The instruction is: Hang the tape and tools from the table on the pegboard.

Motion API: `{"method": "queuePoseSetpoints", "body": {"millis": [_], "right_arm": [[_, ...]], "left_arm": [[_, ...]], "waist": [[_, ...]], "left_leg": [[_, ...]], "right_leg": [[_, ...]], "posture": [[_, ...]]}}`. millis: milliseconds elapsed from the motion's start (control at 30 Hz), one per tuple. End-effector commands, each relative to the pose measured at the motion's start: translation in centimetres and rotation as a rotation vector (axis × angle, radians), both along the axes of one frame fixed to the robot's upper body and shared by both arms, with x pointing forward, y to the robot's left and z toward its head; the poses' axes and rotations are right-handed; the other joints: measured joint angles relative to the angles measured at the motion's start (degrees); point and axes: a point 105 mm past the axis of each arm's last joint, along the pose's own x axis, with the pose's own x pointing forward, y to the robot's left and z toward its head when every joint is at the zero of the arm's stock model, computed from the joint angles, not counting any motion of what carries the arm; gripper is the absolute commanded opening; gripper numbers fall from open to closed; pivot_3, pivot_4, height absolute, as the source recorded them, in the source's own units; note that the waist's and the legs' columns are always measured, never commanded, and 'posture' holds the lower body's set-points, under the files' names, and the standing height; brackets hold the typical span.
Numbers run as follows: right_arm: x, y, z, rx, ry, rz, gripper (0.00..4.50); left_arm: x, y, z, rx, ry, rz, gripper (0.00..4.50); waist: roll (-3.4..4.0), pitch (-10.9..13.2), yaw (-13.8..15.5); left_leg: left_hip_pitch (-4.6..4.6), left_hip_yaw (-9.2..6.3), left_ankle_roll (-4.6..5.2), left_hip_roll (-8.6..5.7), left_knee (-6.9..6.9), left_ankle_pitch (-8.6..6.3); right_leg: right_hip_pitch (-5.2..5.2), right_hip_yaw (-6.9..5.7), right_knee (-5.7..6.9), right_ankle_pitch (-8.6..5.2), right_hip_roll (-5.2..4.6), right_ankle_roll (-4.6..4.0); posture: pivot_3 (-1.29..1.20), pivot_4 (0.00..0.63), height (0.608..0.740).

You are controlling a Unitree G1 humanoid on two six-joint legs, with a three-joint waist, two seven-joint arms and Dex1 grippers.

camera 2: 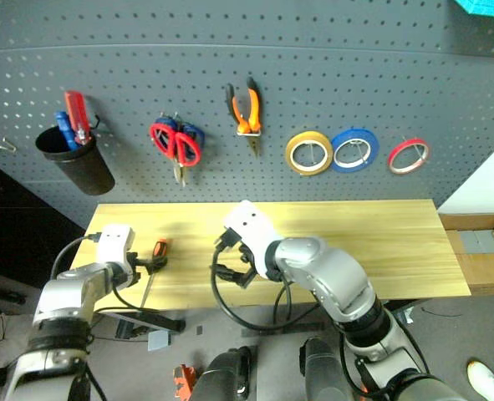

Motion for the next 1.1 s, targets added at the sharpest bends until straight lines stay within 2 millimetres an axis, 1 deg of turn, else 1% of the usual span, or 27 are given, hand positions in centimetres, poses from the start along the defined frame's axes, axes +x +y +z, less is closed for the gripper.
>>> {"method": "queuePoseSetpoints", "body": {"millis": [33, 67, 167, 267, 300, 367, 467, 500, 567, 600, 667, 767, 900, 1033, 1100], "right_arm": [[-0.2, 1.0, 1.4, 0.021, -0.036, 0.051, 4.50], [-0.2, 1.2, 1.6, 0.021, -0.042, 0.057, 4.50], [-0.2, 1.5, 2.1, 0.022, -0.059, 0.069, 4.50], [0.0, 1.6, 2.4, 0.024, -0.069, 0.068, 4.50], [0.1, 1.6, 2.5, 0.024, -0.078, 0.065, 4.50], [0.3, 1.6, 2.7, 0.025, -0.088, 0.061, 4.50], [0.4, 1.4, 3.0, 0.025, -0.100, 0.065, 4.50], [0.5, 1.3, 3.1, 0.025, -0.105, 0.067, 4.50], [0.4, 1.2, 3.5, 0.030, -0.124, 0.080, 4.50], [0.3, 1.1, 3.8, 0.035, -0.141, 0.096, 4.50], [-0.6, 0.9, 5.0, 0.050, -0.212, 0.178, 4.50], [-2.1, 0.6, 6.4, 0.083, -0.322, 0.295, 4.50], [-2.1, 0.0, 7.6, 0.106, -0.420, 0.315, 4.50], [-1.9, -0.6, 8.9, 0.154, -0.457, 0.322, 4.50], [-1.5, -0.9, 9.7, 0.179, -0.474, 0.318, 4.50]], "left_arm": [[0.8, -0.1, -0.8, -0.030, 0.042, 0.010, 4.43], [1.0, -0.1, -1.0, -0.034, 0.051, 0.009, 4.43], [1.1, 0.3, -1.7, -0.021, 0.073, 0.040, 3.82], [0.9, 0.8, -2.1, -0.030, 0.083, 0.074, 2.77], [0.7, 1.1, -2.3, -0.033, 0.085, 0.091, 2.46], [0.4, 1.4, -2.5, -0.043, 0.085, 0.118, 1.77], [0.5, 1.6, -2.0, -0.044, 0.041, 0.134, 0.72], [0.6, 1.6, -1.7, -0.034, 0.021, 0.135, 0.69], [1.2, 1.5, -0.3, -0.044, -0.081, 0.148, 0.69], [1.2, 1.4, 0.3, -0.030, -0.107, 0.150, 0.69], [1.2, 1.0, 2.4, 0.027, -0.222, 0.114, 0.69], [0.4, 0.6, 5.2, 0.070, -0.367, 0.105, 0.69], [-0.9, -0.3, 8.1, 0.122, -0.529, 0.078, 0.69], [-1.4, -1.1, 12.7, 0.232, -0.715, 0.059, 0.69], [-1.3, -1.8, 15.8, 0.296, -0.834, 0.038, 0.69]], "waist": [[0.00, 0.02, 0.01], [-0.02, 0.06, 0.00], [-0.02, 0.08, -0.06], [-0.02, 0.08, -0.07], [-0.02, 0.07, -0.08], [-0.02, 0.07, -0.09], [-0.03, 0.06, -0.13], [-0.03, 0.06, -0.13], [-0.04, 0.06, -0.13], [-0.04, 0.06, -0.09], [-0.07, 0.04, -0.10], [-0.13, 0.01, 0.02], [-0.15, -0.01, 0.04], [-0.16, -0.02, 0.18], [-0.17, -0.02, 0.26]], "left_leg": [[0.00, -0.01, -0.01, 0.01, -0.01, -0.01], [-0.01, -0.01, -0.01, 0.01, -0.01, -0.01], [-0.02, 0.03, -0.03, 0.04, -0.04, -0.02], [-0.01, 0.06, -0.06, 0.05, -0.07, -0.04], [-0.01, 0.06, -0.06, 0.06, -0.07, -0.04], [-0.01, 0.08, -0.06, 0.07, -0.08, -0.04], [-0.01, 0.09, -0.06, 0.08, -0.08, -0.04], [0.00, 0.09, -0.06, 0.08, -0.08, -0.04], [-0.01, 0.11, -0.08, 0.09, -0.08, -0.05], [-0.03, 0.11, -0.09, 0.09, -0.08, -0.05], [-0.10, 0.10, -0.10, 0.10, -0.08, -0.06], [-0.52, 0.12, -0.14, 0.09, -0.04, -0.06], [-0.59, 0.15, -0.19, 0.13, -0.07, -0.09], [-0.59, 0.18, -0.19, 0.14, -0.05, -0.09], [-0.59, 0.15, -0.19, 0.15, -0.03, -0.09]], "right_leg": [[-0.02, -0.01, 0.00, 0.00, 0.00, -0.01], [-0.05, -0.02, 0.01, 0.01, 0.02, -0.01], [-0.09, 0.01, 0.00, 0.02, 0.02, -0.04], [-0.14, 0.06, 0.02, 0.10, 0.00, -0.16], [-0.14, 0.07, 0.02, 0.16, 0.00, -0.26], [-0.16, 0.08, 0.02, 0.16, 0.00, -0.26], [-0.16, 0.09, 0.02, 0.16, 0.00, -0.26], [-0.16, 0.09, 0.01, 0.16, 0.00, -0.27], [-0.18, 0.12, 0.00, 0.18, -0.05, -0.29], [-0.20, 0.13, 0.00, 0.19, -0.11, -0.30], [-0.26, 0.11, 0.00, 0.19, -0.24, -0.31], [-0.71, 0.12, 0.02, 0.25, -0.27, -0.37], [-0.82, 0.13, 0.01, 0.29, -0.27, -0.44], [-0.81, 0.14, -0.01, 0.29, -0.26, -0.45], [-0.79, 0.12, 0.01, 0.29, -0.20, -0.45]], "posture": [[-0.14, 0.292, 0.740], [-0.14, 0.292, 0.740], [-0.16, 0.288, 0.740], [-0.16, 0.288, 0.740], [-0.16, 0.278, 0.740], [-0.16, 0.276, 0.740], [-0.16, 0.266, 0.740], [-0.16, 0.258, 0.740], [-0.16, 0.252, 0.740], [-0.16, 0.252, 0.740], [-0.16, 0.240, 0.740], [-0.16, 0.237, 0.740], [-0.15, 0.233, 0.740], [-0.12, 0.226, 0.740], [-0.12, 0.222, 0.740]]}}
